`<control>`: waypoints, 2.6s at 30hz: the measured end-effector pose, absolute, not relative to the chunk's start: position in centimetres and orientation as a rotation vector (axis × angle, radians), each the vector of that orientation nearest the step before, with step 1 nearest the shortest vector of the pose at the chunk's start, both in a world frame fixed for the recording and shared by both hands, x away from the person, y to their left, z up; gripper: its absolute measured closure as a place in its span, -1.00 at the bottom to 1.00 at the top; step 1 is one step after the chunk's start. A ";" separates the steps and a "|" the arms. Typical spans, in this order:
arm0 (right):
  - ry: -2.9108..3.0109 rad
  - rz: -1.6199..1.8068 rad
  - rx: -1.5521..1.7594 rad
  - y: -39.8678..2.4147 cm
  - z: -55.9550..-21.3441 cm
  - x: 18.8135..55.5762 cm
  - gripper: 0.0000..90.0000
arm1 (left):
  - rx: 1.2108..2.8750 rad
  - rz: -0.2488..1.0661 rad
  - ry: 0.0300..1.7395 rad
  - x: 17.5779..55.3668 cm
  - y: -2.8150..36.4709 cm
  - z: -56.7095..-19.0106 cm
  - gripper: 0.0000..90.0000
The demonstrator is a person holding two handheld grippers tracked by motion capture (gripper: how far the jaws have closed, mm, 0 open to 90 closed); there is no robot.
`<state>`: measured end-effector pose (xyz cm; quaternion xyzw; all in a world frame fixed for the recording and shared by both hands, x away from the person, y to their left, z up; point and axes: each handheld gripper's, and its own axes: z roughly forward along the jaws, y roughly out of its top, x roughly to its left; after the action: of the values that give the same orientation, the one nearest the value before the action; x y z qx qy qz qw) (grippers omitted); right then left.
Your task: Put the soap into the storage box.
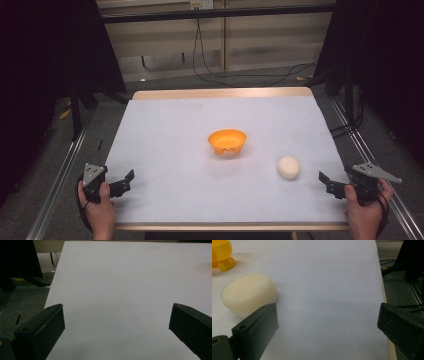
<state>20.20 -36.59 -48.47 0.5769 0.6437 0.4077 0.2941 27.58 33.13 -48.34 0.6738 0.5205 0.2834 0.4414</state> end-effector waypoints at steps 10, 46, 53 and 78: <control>1.770 1.115 1.502 -36.4 -48.3 20.2 -0.95 | 1.674 0.712 1.293 27.6 33.1 -48.3 -1.00; 2.198 0.891 1.450 -30.4 -45.8 25.4 -0.95 | 1.693 0.703 1.291 27.7 32.9 -48.4 -1.00; 2.255 0.866 1.442 -29.6 -45.7 26.1 -0.99 | 1.693 0.707 1.293 27.7 33.0 -48.3 -1.00; 2.294 0.852 1.490 -27.3 -45.9 28.1 -0.66 | 1.686 0.699 1.295 27.7 33.1 -48.3 -1.00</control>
<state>28.11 -27.31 -45.90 0.5151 0.7930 0.2945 0.1380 27.67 33.08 -48.34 0.6779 0.5204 0.2812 0.4366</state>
